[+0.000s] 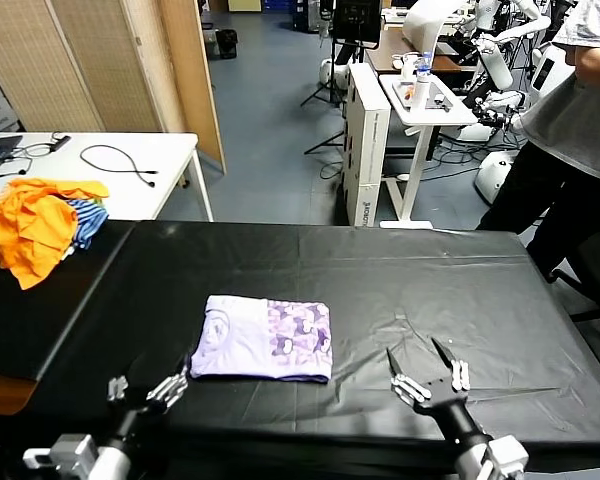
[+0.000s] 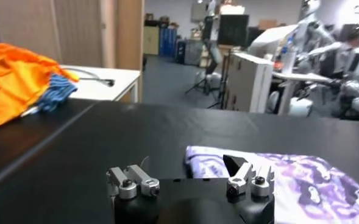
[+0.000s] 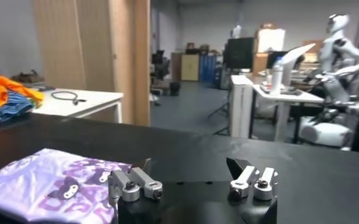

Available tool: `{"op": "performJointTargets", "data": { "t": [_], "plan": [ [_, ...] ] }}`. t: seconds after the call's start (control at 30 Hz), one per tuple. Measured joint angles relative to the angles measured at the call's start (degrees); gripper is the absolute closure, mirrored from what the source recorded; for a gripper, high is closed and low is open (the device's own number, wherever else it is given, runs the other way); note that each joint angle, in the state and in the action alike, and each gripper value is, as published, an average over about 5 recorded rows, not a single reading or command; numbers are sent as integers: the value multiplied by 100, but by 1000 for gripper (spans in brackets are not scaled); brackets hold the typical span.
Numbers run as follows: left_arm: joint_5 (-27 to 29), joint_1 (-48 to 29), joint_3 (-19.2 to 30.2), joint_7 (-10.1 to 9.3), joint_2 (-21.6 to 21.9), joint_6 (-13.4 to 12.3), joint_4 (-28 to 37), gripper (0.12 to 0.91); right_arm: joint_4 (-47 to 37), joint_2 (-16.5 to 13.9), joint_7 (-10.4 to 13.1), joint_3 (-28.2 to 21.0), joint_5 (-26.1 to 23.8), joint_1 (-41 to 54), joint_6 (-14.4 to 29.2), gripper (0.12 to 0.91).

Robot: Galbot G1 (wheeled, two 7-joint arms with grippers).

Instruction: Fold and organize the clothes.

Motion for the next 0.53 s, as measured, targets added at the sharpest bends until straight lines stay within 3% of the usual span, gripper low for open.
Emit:
{"op": "performJointTargets", "data": {
  "t": [0.2,0.53],
  "plan": [
    [-5,412,-111,-125,-49,46,-234,123,81,70,119,216,48,-518,93,118],
    [77,530,-104,-79,-142,37,-186,123,105,92,90,412,65,-858,49,118]
  ]
}}
